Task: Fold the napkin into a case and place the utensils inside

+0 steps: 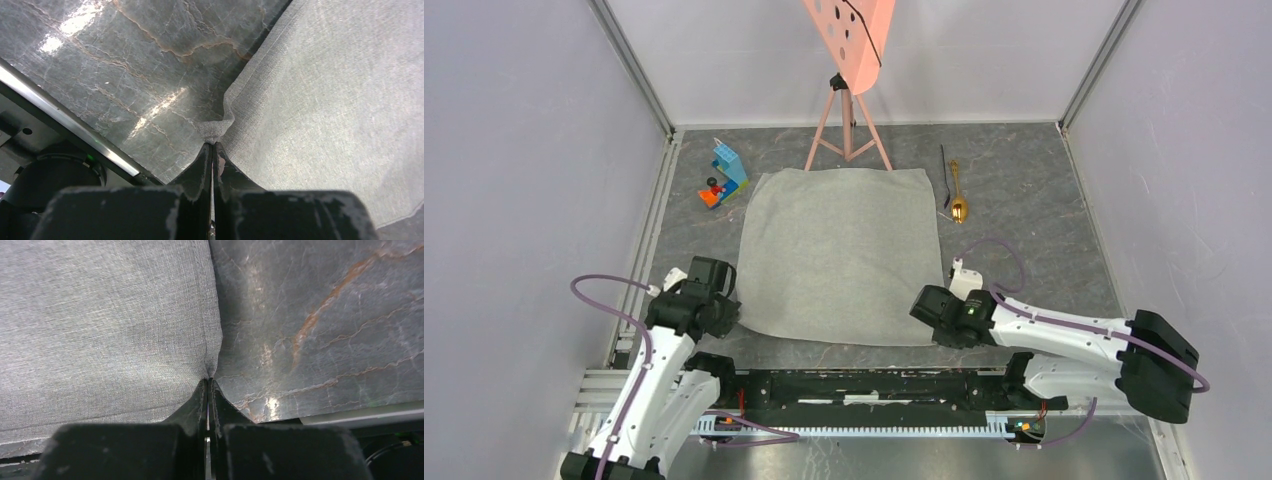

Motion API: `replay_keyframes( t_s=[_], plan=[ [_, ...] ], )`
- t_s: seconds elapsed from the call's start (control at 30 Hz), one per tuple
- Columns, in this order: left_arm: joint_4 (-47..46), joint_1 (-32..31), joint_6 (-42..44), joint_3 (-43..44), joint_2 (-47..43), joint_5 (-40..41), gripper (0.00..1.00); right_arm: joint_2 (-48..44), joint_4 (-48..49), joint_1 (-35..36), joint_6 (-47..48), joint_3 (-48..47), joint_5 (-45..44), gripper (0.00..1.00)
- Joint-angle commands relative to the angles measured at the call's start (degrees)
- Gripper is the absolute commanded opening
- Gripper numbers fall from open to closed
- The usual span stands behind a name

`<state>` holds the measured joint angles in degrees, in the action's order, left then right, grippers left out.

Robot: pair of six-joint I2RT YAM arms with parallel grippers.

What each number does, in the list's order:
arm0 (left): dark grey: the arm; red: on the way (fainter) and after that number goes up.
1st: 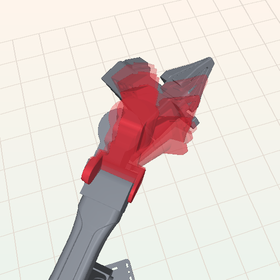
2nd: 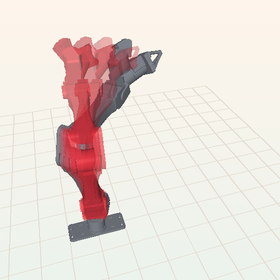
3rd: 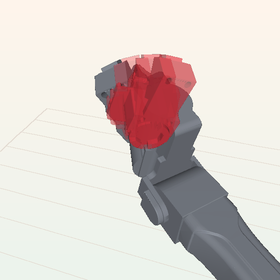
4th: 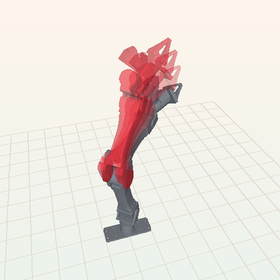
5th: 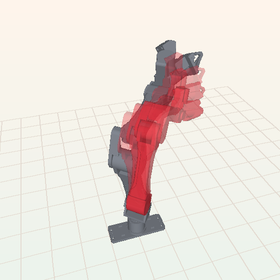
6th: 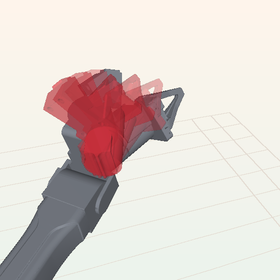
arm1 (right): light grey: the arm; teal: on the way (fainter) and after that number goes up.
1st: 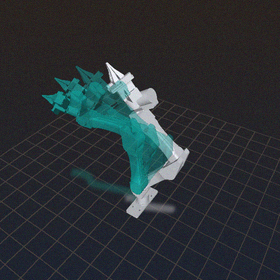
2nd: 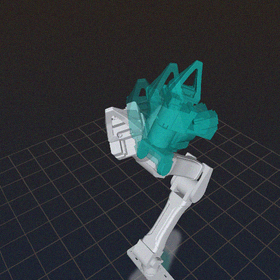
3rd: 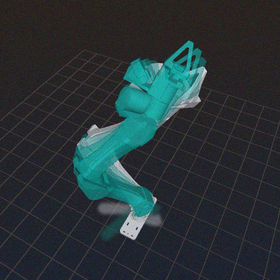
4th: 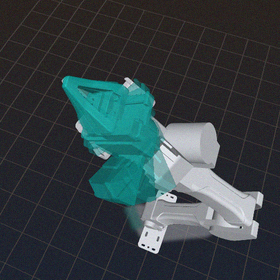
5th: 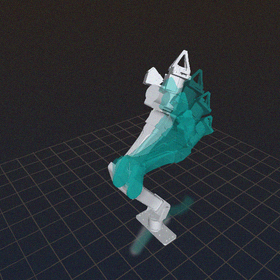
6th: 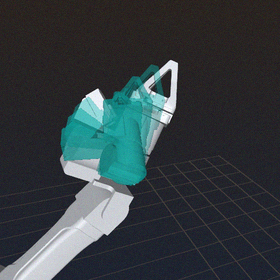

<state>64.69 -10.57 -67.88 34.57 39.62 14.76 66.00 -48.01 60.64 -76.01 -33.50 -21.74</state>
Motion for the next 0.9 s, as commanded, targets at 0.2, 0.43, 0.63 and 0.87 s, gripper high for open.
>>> replay_keyframes(
  t_s=[0.2, 0.43, 0.63, 0.87],
  plan=[
    [-3.77, 0.28, 2.02, -0.47, 4.81, -2.86, 0.02, -1.85, -3.04, 0.26, 3.44, -0.55, -6.82, 0.04],
    [-1.81, 0.28, 1.25, -1.34, 9.01, -6.53, 0.6, -0.76, -5.56, 0.62, 4.79, -2.51, -5.8, 0.42],
    [-1.28, 0.28, -0.19, -1.21, 12.64, -5.79, 0.61, -1.71, -5.27, 0.62, 4.13, -2.51, -1.22, 0.53],
    [-0.79, 0.45, -4.02, 0.03, 16.78, 0.98, 0.65, -0.91, -5.17, 0.62, 0.79, -3.16, -0.67, 0.54]
  ],
)
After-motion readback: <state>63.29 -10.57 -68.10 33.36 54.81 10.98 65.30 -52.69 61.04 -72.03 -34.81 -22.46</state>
